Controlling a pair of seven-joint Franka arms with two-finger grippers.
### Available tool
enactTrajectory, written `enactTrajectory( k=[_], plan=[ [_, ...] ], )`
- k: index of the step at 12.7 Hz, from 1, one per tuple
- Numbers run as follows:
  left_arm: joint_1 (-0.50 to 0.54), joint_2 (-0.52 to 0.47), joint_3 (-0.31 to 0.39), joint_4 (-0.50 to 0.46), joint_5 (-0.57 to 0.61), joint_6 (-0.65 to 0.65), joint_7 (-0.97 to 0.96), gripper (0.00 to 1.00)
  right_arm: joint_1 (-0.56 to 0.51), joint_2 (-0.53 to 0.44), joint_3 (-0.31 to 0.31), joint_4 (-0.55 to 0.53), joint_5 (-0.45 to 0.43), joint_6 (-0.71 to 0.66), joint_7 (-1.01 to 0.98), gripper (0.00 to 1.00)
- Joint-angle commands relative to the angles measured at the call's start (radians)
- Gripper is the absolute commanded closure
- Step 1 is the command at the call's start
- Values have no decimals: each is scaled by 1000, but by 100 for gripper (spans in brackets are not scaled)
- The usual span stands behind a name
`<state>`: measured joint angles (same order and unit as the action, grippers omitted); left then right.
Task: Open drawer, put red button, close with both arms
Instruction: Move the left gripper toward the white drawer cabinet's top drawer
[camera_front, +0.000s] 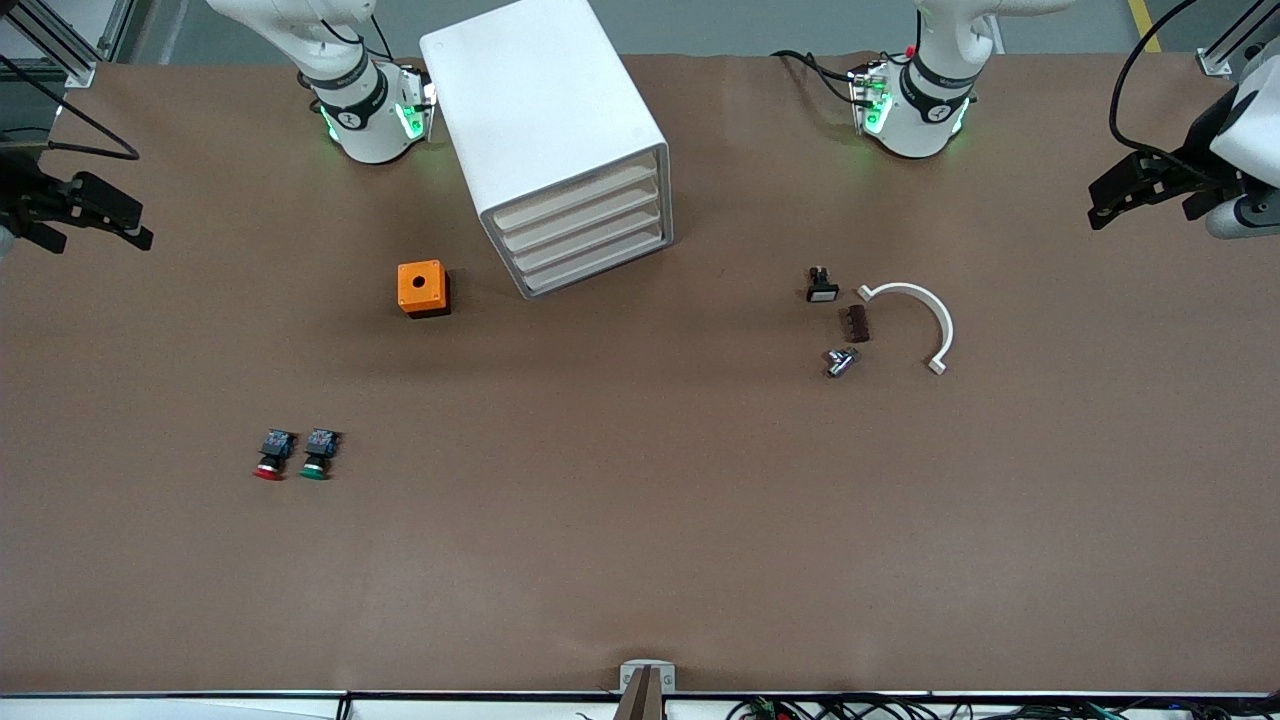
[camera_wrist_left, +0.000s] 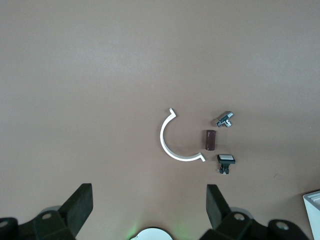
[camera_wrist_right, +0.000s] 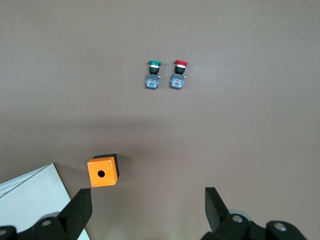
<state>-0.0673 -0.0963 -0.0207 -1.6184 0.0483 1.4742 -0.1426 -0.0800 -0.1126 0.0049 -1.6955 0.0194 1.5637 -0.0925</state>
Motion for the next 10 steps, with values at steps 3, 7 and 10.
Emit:
enactTrajectory(
  k=[3,7,10],
  plan=[
    [0,13,5,28,2,-25,17,0,-18,-9,10,-9,17,6,5,0],
    [-3,76,5,25,-8,-22,14,0,-18,-7,10,-7,17,4,5,0],
    [-25,142,-13,25,-16,32,-6,0,-18,-7,10,-7,17,4,5,0]
  ],
)
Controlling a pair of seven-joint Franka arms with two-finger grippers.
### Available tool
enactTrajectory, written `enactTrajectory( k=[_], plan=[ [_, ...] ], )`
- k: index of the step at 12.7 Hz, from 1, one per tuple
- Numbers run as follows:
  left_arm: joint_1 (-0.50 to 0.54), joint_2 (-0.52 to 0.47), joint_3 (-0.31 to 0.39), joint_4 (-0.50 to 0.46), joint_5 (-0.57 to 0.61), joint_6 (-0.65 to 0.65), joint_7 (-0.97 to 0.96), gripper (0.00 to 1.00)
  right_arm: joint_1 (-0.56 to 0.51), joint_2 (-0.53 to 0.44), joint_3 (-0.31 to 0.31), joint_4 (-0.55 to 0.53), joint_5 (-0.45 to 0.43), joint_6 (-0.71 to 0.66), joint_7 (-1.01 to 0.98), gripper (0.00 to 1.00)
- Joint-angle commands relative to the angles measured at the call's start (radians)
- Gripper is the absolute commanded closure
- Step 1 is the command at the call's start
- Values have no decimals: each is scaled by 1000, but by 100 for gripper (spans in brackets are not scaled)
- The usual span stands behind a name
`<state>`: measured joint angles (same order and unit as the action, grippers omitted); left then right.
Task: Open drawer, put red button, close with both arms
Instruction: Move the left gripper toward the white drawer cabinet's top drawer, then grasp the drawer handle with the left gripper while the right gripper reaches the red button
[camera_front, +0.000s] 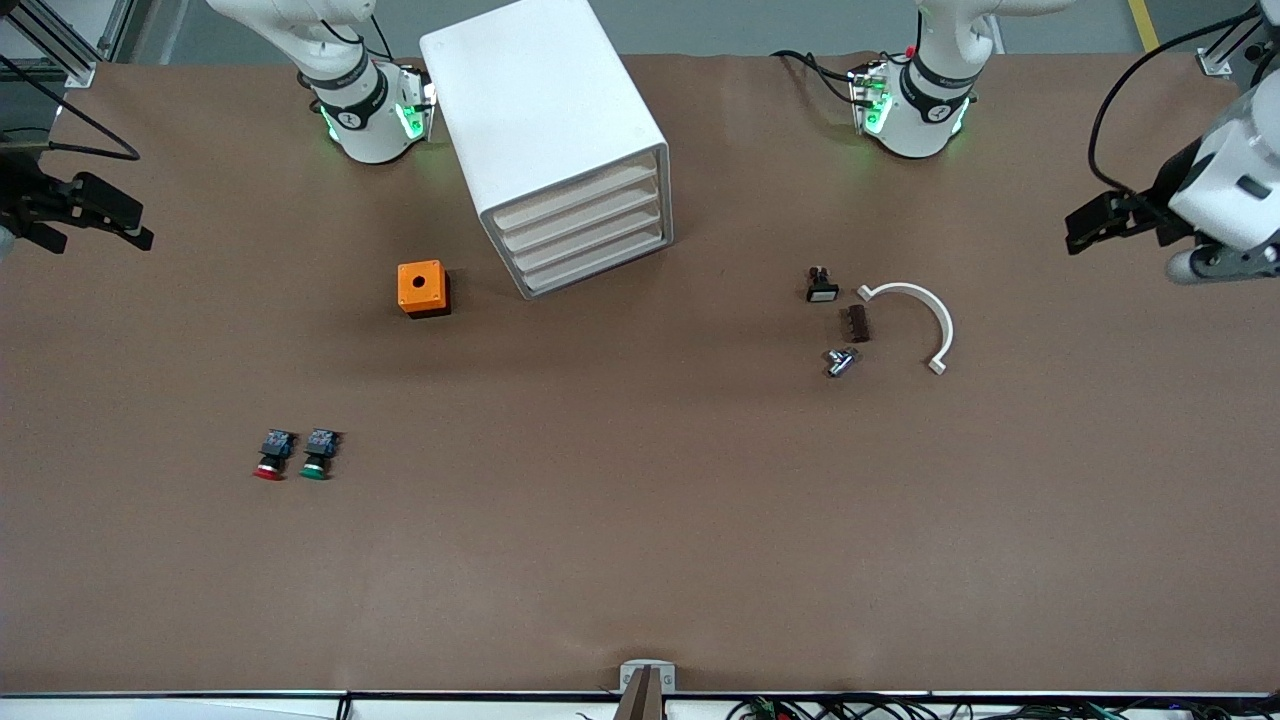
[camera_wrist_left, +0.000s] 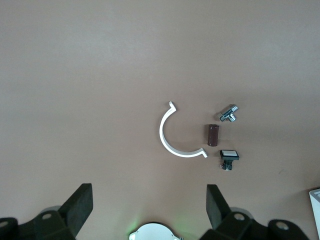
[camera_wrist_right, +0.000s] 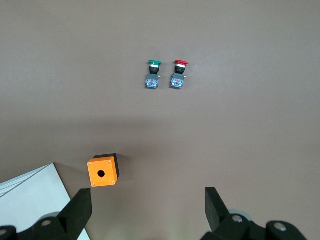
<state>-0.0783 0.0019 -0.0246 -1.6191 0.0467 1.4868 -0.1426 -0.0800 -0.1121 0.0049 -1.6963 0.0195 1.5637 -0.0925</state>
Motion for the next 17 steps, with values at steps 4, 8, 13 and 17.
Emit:
enactTrajectory(
  k=[4,8,13,17],
  plan=[
    [-34,130,-26,24,-131,41,-171,0,-18,-6,10,-6,17,-1,5,0],
    [-135,206,-34,27,-148,69,-519,0,-30,5,10,13,4,-5,5,0],
    [-290,352,-34,54,-234,78,-938,0,-83,214,12,76,22,56,-4,0],
    [-411,484,-34,94,-237,81,-1253,0,-81,317,12,86,-48,197,7,0]
  ],
)
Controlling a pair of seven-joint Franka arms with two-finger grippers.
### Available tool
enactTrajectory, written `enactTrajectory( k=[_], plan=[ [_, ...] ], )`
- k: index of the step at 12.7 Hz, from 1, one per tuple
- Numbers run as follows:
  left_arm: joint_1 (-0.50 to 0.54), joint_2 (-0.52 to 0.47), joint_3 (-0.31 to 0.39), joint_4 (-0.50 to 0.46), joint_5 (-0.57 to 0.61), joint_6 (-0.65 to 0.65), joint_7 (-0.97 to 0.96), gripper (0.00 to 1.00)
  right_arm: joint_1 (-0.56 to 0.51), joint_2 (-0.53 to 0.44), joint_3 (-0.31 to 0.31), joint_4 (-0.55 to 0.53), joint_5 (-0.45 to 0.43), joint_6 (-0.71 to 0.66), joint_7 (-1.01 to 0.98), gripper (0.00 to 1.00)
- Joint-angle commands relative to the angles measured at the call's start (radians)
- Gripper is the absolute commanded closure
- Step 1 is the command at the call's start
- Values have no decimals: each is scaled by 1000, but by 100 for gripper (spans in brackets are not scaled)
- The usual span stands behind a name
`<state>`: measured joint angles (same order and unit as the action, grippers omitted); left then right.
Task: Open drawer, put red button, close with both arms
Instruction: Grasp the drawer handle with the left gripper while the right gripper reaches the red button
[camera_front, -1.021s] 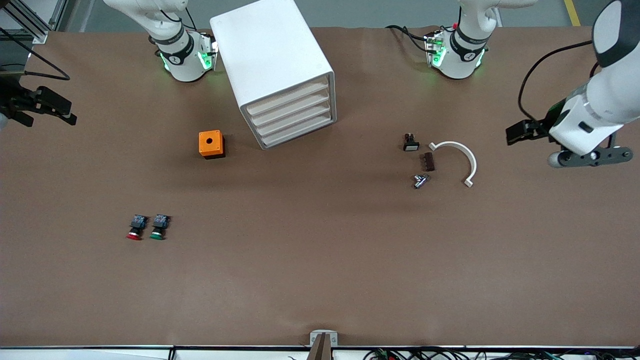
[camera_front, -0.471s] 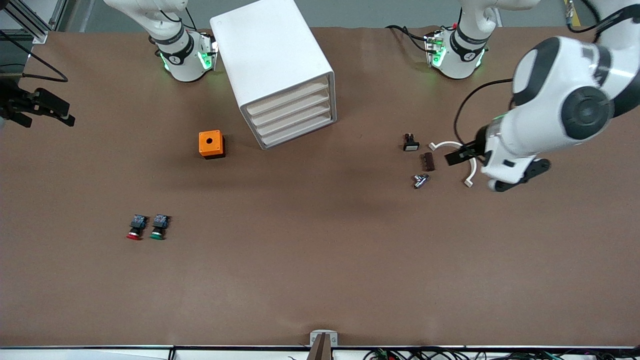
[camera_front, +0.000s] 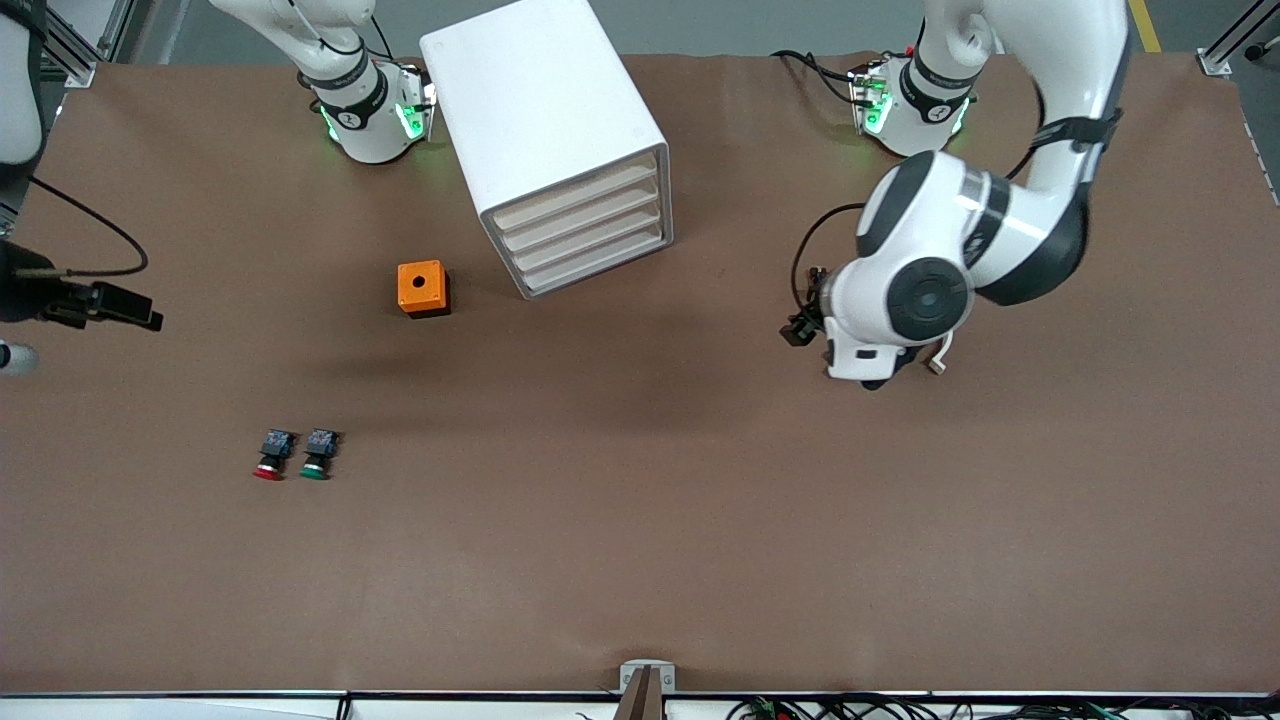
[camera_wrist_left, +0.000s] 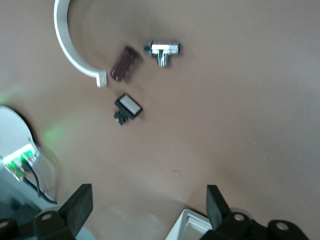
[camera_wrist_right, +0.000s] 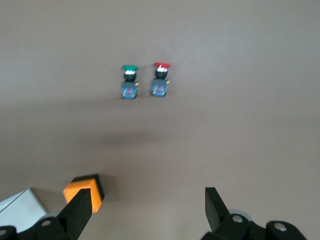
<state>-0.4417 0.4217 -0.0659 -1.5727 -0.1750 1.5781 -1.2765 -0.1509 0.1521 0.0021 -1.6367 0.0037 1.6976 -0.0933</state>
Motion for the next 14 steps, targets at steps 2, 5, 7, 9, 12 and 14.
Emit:
enactTrajectory(
  k=[2,5,7,9,12,14],
  plan=[
    [-95,130,8,62,-88,20,-293,0,-22,105,16,-63,-16,239,56,0],
    [-153,198,8,80,-202,57,-513,0,-16,159,16,-164,16,460,89,0],
    [-189,232,8,79,-306,57,-596,0,-19,245,16,-167,30,561,92,0],
    [-212,264,8,77,-378,57,-734,0,-21,317,16,-181,76,643,92,0],
    [-230,279,8,74,-553,54,-863,0,-6,379,16,-209,84,732,125,0],
    [-230,301,8,77,-659,53,-972,0,8,402,16,-265,84,845,155,0]
  ],
)
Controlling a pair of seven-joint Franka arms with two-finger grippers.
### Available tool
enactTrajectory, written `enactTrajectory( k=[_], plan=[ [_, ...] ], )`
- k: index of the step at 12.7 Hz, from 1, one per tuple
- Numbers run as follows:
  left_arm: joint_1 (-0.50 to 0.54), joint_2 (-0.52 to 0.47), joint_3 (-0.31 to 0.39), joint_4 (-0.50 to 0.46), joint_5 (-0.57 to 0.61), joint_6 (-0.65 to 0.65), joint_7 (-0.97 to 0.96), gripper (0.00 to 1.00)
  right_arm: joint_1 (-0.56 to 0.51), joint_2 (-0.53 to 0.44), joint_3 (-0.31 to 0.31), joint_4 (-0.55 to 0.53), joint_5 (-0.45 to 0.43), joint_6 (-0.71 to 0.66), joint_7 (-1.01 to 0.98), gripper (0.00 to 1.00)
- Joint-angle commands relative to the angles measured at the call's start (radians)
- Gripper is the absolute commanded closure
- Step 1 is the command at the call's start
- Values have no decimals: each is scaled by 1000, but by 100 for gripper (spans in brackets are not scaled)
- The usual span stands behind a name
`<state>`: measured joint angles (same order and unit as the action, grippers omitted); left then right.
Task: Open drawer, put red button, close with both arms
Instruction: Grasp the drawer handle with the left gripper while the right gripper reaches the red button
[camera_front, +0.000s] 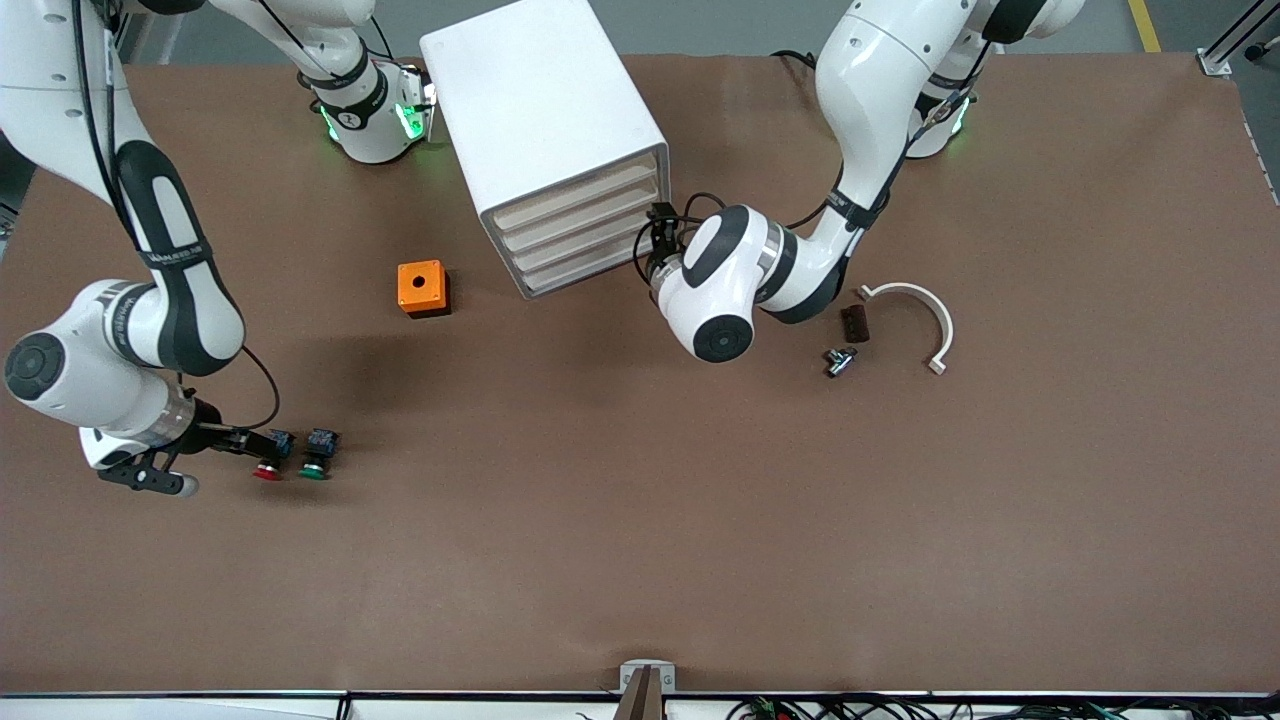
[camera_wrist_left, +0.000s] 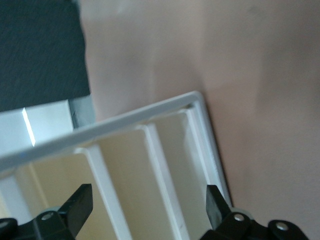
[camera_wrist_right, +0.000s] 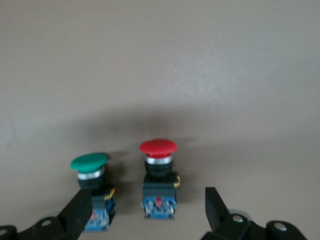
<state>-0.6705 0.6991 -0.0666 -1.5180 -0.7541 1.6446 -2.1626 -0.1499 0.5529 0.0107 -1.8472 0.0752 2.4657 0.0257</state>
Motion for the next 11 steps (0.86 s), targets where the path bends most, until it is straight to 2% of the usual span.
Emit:
enactTrajectory(
  k=[1,4,5,10,11],
  plan=[
    [-1,37,8,24,-129,-14,-124,7,7,8,8,-76,12,113,37,0],
    [-6,63,5,25,-201,-14,-178,34,1,21,6,-83,12,119,37,0],
    [-20,71,5,25,-229,-14,-180,39,-3,24,6,-83,12,119,37,0],
    [-44,88,4,25,-271,-14,-240,40,-7,28,6,-81,12,107,43,0],
    [-50,88,4,25,-271,-14,-243,49,-10,28,6,-81,12,107,43,0]
  ],
)
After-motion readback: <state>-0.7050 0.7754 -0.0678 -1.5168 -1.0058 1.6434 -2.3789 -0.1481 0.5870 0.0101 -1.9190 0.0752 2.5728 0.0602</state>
